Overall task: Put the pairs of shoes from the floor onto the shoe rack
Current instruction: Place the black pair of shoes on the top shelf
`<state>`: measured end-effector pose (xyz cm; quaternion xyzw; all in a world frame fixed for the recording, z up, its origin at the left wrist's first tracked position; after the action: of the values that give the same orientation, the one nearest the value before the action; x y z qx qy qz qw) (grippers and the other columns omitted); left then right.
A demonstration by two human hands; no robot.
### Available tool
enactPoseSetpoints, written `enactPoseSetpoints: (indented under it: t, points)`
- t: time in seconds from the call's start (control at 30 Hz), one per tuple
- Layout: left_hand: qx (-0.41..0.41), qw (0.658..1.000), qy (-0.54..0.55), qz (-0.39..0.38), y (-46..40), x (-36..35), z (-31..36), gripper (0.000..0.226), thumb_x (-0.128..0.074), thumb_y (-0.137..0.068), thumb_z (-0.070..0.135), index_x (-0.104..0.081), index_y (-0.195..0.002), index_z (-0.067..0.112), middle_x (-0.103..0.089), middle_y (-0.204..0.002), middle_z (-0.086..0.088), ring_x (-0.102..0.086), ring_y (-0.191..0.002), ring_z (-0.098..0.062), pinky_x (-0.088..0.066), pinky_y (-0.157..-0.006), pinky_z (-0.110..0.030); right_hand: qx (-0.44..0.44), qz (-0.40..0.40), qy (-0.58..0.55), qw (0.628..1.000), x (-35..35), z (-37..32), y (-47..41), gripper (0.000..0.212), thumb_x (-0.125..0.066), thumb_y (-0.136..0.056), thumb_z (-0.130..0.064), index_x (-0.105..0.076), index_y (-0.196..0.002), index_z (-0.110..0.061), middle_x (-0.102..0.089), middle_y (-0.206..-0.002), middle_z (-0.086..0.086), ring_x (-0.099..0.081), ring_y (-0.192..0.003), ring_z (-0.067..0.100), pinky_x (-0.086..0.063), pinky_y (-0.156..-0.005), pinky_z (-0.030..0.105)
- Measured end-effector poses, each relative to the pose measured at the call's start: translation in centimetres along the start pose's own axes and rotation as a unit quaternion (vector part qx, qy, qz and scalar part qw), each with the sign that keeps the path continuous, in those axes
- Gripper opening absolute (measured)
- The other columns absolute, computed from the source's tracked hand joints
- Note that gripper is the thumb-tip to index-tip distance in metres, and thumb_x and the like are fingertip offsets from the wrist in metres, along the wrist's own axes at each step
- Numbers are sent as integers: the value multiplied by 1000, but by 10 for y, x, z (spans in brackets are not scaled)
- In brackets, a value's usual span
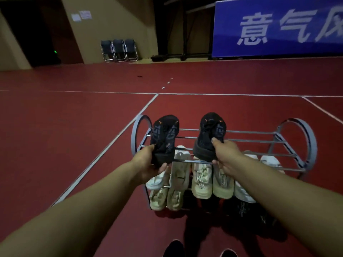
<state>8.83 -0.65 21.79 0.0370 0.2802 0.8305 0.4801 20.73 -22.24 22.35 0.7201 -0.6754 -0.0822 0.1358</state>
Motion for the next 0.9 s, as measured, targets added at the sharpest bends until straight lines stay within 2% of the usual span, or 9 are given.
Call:
enactPoseSetpoints:
  t: [0.13, 0.2, 0.27, 0.37, 0.53, 0.63, 0.73, 0.8, 0.9]
  points:
    - [-4, 993, 89, 83, -44, 17, 0, 47, -53, -92, 52, -60, -117, 13, -67, -95, -11, -61, -73, -23, -48, -39, -19, -17, -11, 3, 1000, -32, 16, -32, 28, -49, -99, -30, -53, -122, -14, -57, -110, 9, -58, -69, 24, -49, -47, 26]
    - [8, 987, 117, 110, -53, 16, -14, 57, -49, -90, 60, -56, -123, 15, -68, -110, -12, -64, -84, -26, -48, -40, -20, -21, -32, 28, 999, -42, 26, -40, 29, -49, -97, -23, -54, -124, -12, -61, -112, 13, -61, -69, 27, -50, -48, 27]
    - [8, 983, 136, 126, -56, 16, -24, 56, -51, -91, 56, -54, -128, 14, -65, -120, -12, -64, -91, -27, -49, -50, -27, -22, -29, 35, 999, -43, 33, -43, 29, -48, -97, -20, -55, -124, -11, -62, -116, 14, -64, -70, 27, -54, -51, 29]
    - [4, 976, 183, 116, -58, 14, -26, 46, -55, -93, 46, -54, -126, 13, -62, -116, -14, -63, -87, -25, -50, -59, -29, -23, -34, 25, 999, -44, 39, -48, 28, -46, -99, -18, -55, -125, -14, -60, -121, 13, -65, -76, 26, -56, -57, 31]
    - [8, 971, 210, 109, -66, 17, -26, 48, -56, -93, 44, -54, -129, 13, -61, -123, -15, -63, -91, -25, -50, -54, -26, -39, -132, -31, 990, -75, 35, -39, 32, -45, -100, -15, -53, -131, -21, -60, -128, 12, -67, -83, 27, -53, -47, 26]
    - [17, 973, 205, 102, -65, 14, -28, 44, -52, -95, 45, -54, -129, 16, -61, -117, -11, -60, -80, -20, -49, -46, -23, -52, -204, 49, 976, -96, 33, -26, 46, -45, -102, -26, -34, -146, -31, -53, -141, 11, -72, -76, 30, -54, -46, 28]
    - [12, 974, 202, 103, -67, 14, -28, 41, -50, -97, 43, -55, -126, 16, -61, -115, -11, -60, -79, -20, -51, -46, -22, -71, -234, 110, 963, -100, 37, -18, 59, -41, -102, -37, -13, -154, -37, -34, -157, 9, -73, -84, 34, -57, -50, 30]
    - [8, 975, 194, 105, -66, 17, -26, 46, -49, -96, 48, -56, -124, 13, -65, -113, -13, -63, -82, -23, -55, -50, -27, -72, -218, 127, 965, -94, 37, -19, 59, -38, -102, -44, -12, -154, -35, -37, -154, 11, -72, -84, 31, -55, -51, 28]
    - [38, 978, 162, 126, -60, 24, -34, 59, -34, -95, 60, -57, -118, 11, -65, -103, -12, -60, -80, -23, -51, -66, -33, 17, -76, 235, 969, -66, 20, -27, 52, -39, -98, -45, -36, -143, -19, -57, -124, 14, -66, -86, 31, -57, -63, 36]
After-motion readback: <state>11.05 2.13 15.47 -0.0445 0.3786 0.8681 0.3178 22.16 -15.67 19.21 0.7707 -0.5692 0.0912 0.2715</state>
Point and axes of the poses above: each hand's wrist, its own y-axis away from the middle knuckle, its own x-axis out of the back of the hand, z = x × y, the point moved 8 cm from there along -y, towards the middle knuckle
